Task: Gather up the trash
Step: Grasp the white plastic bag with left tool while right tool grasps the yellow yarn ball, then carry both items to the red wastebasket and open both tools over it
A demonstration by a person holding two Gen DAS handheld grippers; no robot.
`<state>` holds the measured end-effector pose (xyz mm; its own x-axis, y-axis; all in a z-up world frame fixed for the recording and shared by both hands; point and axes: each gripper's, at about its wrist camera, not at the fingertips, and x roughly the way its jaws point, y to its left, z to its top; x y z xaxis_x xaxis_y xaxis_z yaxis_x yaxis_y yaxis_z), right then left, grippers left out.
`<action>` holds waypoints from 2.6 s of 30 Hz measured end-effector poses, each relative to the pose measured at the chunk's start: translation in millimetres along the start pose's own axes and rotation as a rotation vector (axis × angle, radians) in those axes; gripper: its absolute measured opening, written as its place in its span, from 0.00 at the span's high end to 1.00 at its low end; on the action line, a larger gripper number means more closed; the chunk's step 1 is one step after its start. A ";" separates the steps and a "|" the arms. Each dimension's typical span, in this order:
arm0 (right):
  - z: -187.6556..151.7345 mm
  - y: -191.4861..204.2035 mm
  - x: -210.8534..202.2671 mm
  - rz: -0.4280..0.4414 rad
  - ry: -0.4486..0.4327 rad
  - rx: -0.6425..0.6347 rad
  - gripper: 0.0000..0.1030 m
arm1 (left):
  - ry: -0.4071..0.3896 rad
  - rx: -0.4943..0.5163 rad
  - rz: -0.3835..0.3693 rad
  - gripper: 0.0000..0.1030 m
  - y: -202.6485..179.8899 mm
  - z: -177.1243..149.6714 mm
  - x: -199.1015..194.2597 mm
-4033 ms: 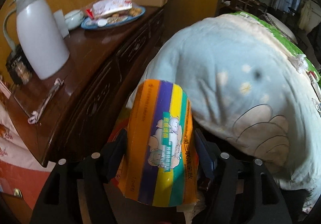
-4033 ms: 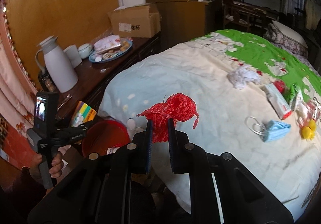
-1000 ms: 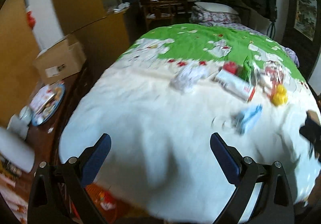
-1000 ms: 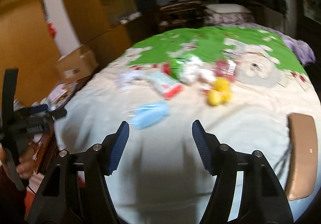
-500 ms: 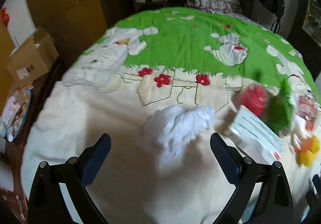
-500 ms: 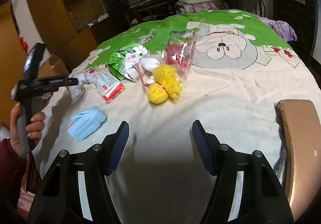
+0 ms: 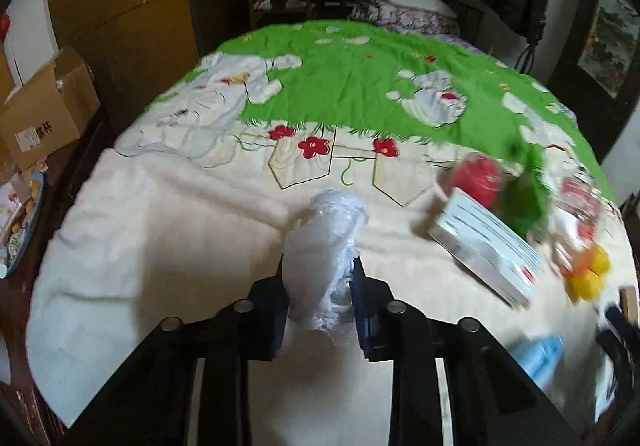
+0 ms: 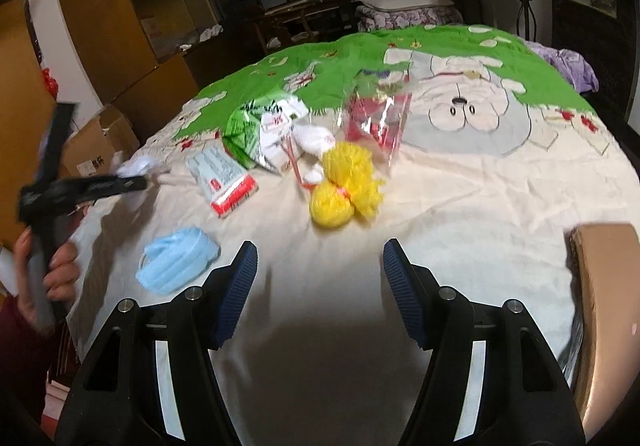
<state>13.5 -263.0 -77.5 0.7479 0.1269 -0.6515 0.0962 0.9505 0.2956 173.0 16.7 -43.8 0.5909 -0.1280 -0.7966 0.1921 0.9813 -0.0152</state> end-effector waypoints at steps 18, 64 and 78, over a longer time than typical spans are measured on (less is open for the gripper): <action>21.6 -8.7 40.1 -0.065 0.048 0.078 0.67 | -0.090 -0.052 0.007 0.73 39.0 -30.7 -86.2; -49.2 287.2 -86.4 0.369 0.076 -0.371 0.72 | 0.053 -0.537 0.195 0.59 287.3 -291.6 -170.3; -88.7 365.3 -58.4 0.462 0.206 -0.481 0.72 | 0.047 -0.630 0.281 0.20 321.2 -317.9 -178.2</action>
<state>-53.4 102.0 6.5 0.4983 0.5543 -0.6666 -0.5385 0.8005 0.2631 -119.6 400.5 -98.9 0.5139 0.1359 -0.8470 -0.4634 0.8749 -0.1408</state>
